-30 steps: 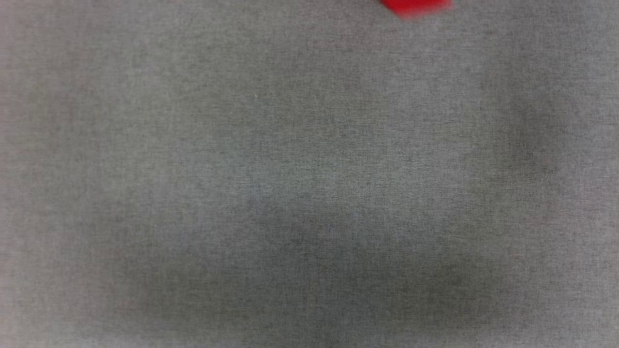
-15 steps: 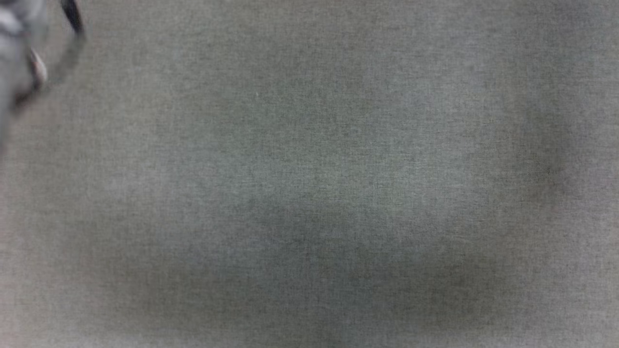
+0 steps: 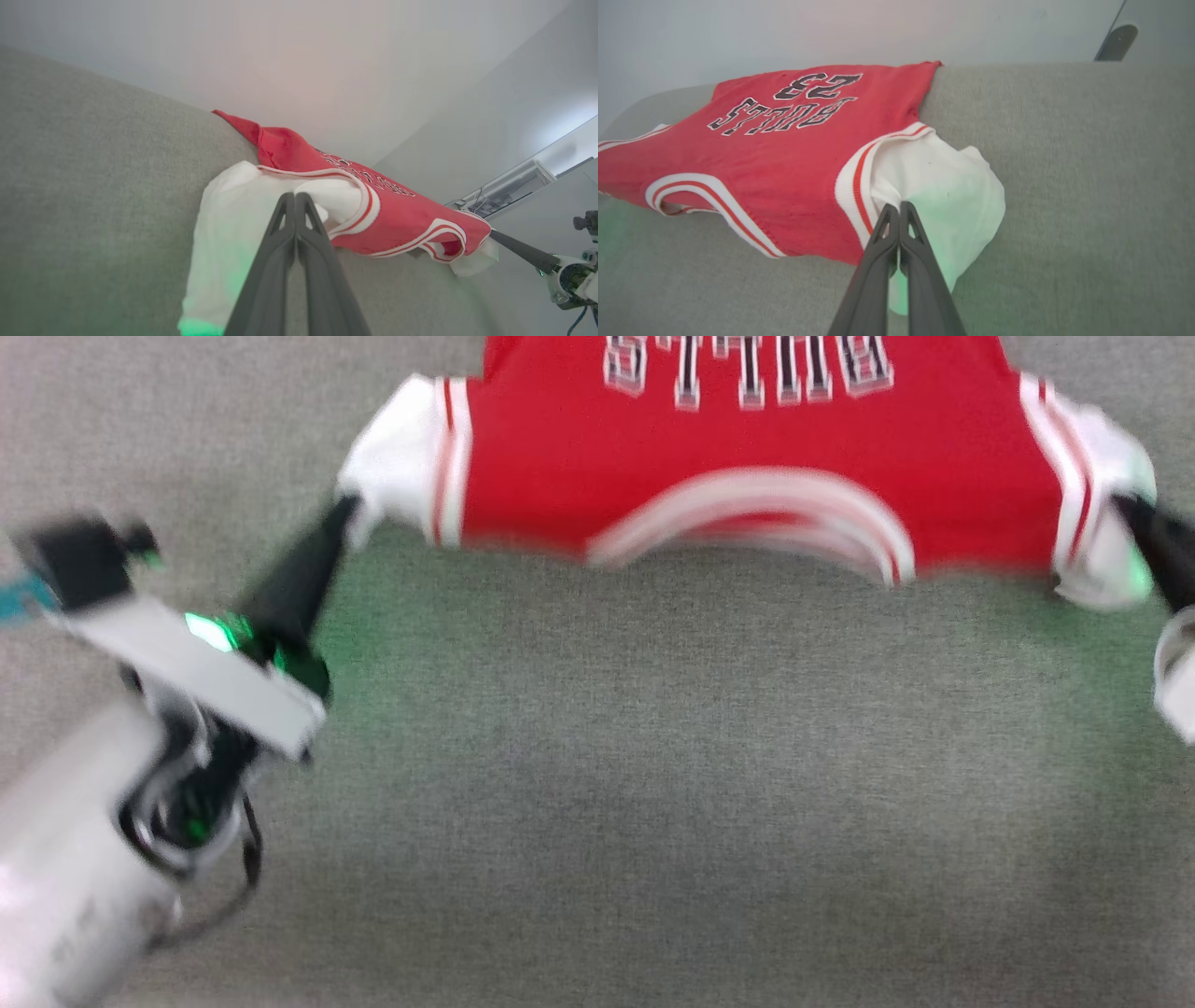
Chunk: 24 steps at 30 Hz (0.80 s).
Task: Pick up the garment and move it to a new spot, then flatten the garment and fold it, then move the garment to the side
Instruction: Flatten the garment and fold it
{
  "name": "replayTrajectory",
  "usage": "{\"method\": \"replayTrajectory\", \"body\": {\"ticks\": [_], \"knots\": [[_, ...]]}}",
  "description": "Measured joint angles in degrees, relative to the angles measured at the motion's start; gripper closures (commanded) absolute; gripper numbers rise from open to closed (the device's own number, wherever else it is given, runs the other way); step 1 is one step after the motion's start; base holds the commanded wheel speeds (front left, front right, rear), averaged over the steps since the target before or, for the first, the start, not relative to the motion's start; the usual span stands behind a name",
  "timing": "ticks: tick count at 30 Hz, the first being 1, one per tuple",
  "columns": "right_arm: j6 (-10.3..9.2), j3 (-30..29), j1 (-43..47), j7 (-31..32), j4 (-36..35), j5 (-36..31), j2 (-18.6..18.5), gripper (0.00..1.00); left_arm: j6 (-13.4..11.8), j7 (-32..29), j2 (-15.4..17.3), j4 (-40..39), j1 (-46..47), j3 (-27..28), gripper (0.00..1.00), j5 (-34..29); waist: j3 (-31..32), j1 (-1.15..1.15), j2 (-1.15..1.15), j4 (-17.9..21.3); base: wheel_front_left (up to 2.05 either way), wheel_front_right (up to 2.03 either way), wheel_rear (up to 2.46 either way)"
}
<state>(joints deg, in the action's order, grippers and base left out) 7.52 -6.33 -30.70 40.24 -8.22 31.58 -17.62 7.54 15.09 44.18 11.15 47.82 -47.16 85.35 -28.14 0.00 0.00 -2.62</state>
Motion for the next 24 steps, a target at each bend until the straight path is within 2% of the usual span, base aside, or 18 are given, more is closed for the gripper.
{"method": "replayTrajectory", "body": {"ticks": [5,13,17,24], "knots": [[0.0,-1.9,9.3,6.3,-7.6,1.6,0.3,1.0,0.0,0.0,2.3,-3.9,-8.4,-2.2,1.0,-1.1,2.0,0.0,0.0,0.3,0.0,0.0,0.0],[0.0,-3.7,18.5,11.3,-13.3,3.4,0.8,1.0,0.0,0.0,6.6,-9.8,-19.1,-3.2,1.0,-1.9,4.7,0.0,0.0,0.0,0.0,0.0,0.0],[0.0,-4.8,22.7,12.7,-15.1,4.1,0.5,1.0,0.0,0.0,8.4,-12.3,-24.3,-3.0,1.0,-2.3,5.3,0.0,0.0,-0.6,0.0,0.0,0.0],[0.0,-7.4,30.7,15.2,-19.7,5.6,0.2,1.0,-0.1,0.0,10.2,-16.4,-32.2,0.3,1.0,-3.7,6.0,0.0,0.0,-1.8,0.0,0.0,0.0]]}}
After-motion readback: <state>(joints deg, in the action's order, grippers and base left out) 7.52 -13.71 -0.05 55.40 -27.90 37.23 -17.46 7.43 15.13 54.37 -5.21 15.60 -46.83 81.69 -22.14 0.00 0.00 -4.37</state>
